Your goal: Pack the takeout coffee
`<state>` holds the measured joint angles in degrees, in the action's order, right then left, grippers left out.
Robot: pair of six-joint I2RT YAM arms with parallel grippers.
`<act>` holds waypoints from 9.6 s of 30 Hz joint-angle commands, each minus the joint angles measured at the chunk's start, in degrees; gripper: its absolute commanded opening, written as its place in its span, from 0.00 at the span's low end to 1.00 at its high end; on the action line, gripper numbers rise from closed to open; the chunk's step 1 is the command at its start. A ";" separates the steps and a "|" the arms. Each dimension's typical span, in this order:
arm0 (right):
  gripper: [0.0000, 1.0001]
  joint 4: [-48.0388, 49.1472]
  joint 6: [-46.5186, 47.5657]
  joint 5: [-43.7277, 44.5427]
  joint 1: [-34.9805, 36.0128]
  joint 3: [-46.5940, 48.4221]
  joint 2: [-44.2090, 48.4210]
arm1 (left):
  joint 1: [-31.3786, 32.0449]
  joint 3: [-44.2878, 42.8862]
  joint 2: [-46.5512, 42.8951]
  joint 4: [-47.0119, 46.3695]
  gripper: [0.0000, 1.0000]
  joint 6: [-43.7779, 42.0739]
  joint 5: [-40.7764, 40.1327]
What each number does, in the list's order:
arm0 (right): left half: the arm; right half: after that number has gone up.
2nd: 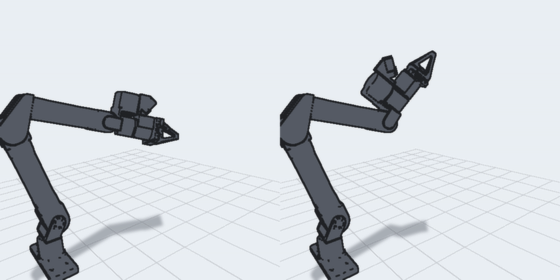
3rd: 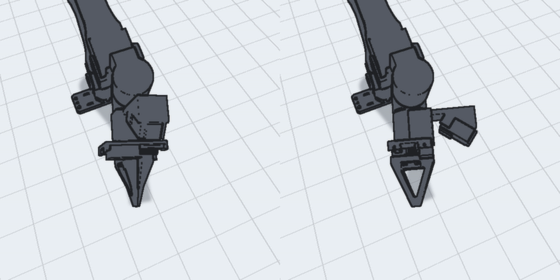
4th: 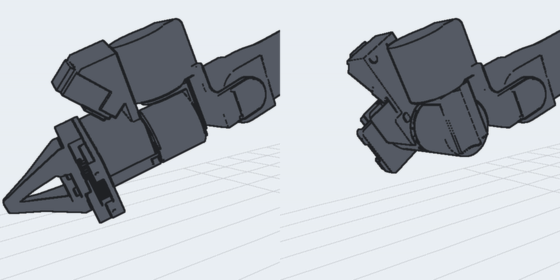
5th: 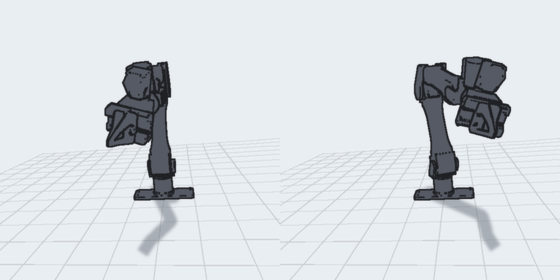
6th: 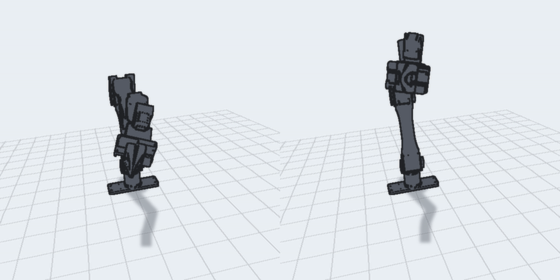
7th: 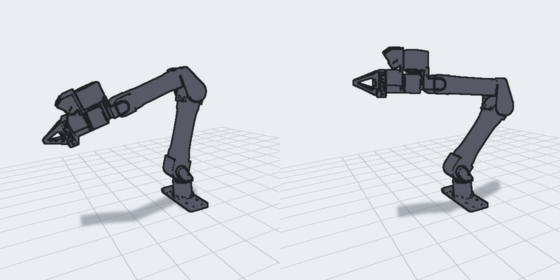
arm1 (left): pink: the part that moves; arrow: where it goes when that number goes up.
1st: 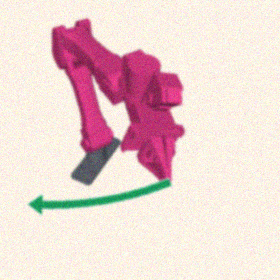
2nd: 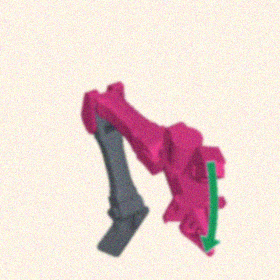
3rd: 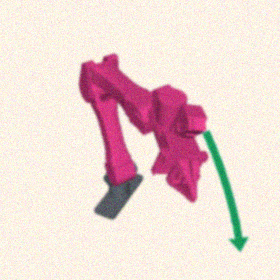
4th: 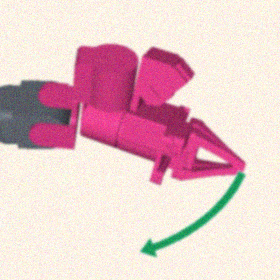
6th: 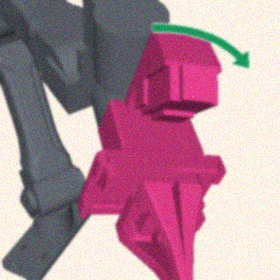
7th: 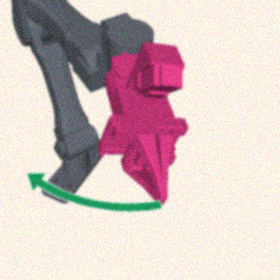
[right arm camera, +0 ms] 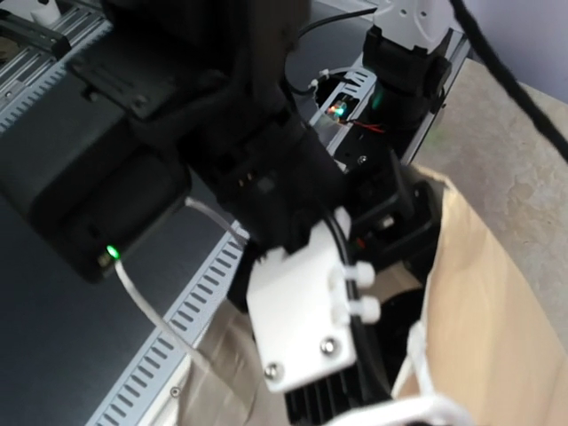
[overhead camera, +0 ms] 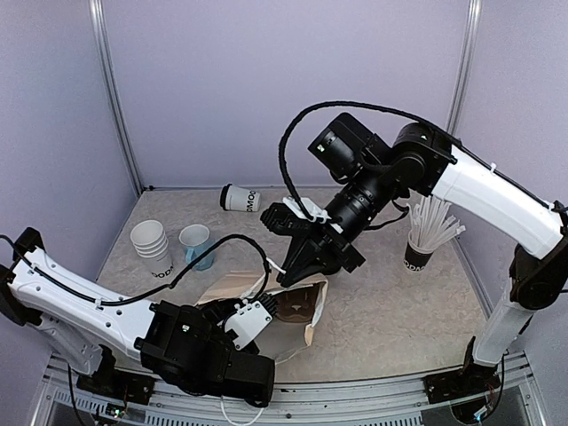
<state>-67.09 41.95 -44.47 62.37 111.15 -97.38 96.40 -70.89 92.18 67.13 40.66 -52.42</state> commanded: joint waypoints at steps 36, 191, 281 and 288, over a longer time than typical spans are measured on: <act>0.30 25.86 -18.70 5.73 -23.01 15.08 -38.73 | -4.04 8.62 -4.47 -19.16 0.39 -13.18 -2.73; 0.55 3.66 -0.37 5.77 -28.72 -1.11 -2.06 | -25.55 -35.58 -0.83 -1.18 0.69 -31.13 50.17; 0.44 5.66 -3.72 3.05 -32.31 -2.83 -3.08 | -35.16 -18.98 -13.25 -24.14 0.00 -29.42 62.11; 0.45 5.56 -3.78 2.55 -32.31 -2.17 -2.91 | -39.98 -21.21 -11.02 -24.16 0.00 -29.77 64.29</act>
<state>-60.25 37.91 -40.36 29.63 107.44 -100.64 58.52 -89.38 79.15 43.07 10.59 9.52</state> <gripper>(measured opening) 0.443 0.012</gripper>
